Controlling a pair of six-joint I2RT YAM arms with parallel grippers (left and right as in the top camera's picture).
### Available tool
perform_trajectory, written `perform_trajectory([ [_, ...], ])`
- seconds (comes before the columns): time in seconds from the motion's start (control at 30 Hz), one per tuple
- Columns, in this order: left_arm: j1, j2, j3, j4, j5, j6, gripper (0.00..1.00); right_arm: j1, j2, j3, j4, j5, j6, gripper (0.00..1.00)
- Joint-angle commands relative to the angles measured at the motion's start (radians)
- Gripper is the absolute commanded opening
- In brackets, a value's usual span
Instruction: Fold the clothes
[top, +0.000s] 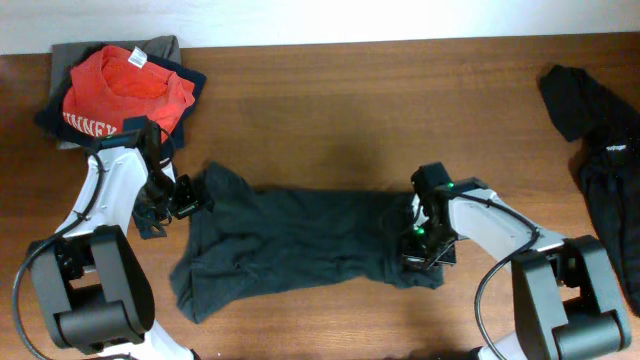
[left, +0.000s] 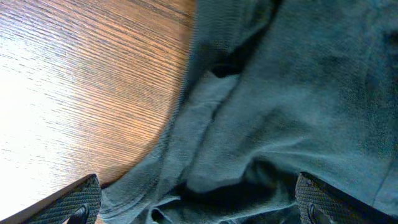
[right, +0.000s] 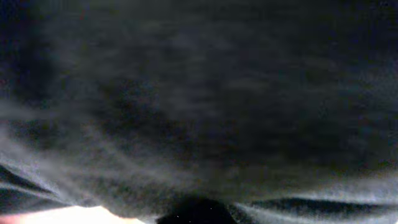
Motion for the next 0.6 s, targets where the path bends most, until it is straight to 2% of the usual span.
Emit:
perform_trajectory([
  [0.0, -0.002, -0.021, -0.008, 0.0, 0.007, 0.011, 0.99, 0.035, 0.014, 0.001, 0.001, -0.086, 0.019, 0.04],
  [0.17, -0.002, -0.021, -0.008, -0.002, 0.007, 0.011, 0.99, 0.014, -0.006, 0.101, -0.142, 0.0, 0.03, 0.04],
  [0.33, -0.002, -0.021, -0.008, -0.007, 0.007, 0.016, 0.99, -0.034, -0.032, 0.211, -0.298, 0.198, 0.034, 0.04],
  [0.57, -0.002, -0.021, -0.008, -0.004, 0.007, 0.031, 0.99, -0.075, -0.033, 0.22, -0.27, 0.211, 0.024, 0.04],
])
